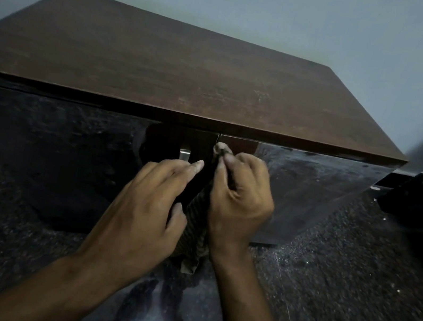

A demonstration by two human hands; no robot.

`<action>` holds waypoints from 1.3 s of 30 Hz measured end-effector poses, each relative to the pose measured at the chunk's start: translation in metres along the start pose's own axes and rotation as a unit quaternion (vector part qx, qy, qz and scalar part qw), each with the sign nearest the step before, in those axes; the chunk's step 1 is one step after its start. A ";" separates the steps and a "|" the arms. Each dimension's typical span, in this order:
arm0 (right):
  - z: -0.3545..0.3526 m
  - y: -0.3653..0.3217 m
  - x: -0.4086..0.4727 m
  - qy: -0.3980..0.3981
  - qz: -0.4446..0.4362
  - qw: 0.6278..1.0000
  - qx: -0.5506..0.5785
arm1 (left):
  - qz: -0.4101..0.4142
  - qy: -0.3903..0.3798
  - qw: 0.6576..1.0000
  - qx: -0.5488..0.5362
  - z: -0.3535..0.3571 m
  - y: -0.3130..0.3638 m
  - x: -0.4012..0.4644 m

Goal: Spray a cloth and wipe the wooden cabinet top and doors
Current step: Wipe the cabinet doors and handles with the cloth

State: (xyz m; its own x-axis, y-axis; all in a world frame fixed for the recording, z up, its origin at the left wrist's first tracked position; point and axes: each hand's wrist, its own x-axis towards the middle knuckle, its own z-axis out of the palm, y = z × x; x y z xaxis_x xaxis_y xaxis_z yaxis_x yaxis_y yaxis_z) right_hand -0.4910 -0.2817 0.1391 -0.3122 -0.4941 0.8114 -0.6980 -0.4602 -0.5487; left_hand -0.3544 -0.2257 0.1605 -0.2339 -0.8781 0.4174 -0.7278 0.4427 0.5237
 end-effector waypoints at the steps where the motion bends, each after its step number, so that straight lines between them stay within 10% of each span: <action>1: -0.003 0.003 0.002 0.012 0.010 1.000 0.004 | -0.004 0.002 1.000 0.000 0.000 0.000 0.000; 39: -0.007 0.004 -0.034 0.011 0.115 0.993 -0.025 | 0.004 -0.021 0.999 -0.028 0.003 0.002 -0.002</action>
State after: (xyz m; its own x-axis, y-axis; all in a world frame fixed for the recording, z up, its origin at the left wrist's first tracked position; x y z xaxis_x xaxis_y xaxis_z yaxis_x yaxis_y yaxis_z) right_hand -0.4876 -0.2616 0.1105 -0.4797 -0.5656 0.6708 -0.6376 -0.3005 -0.7093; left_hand -0.3572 -0.2236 0.1589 -0.2677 -0.8809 0.3902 -0.6892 0.4581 0.5614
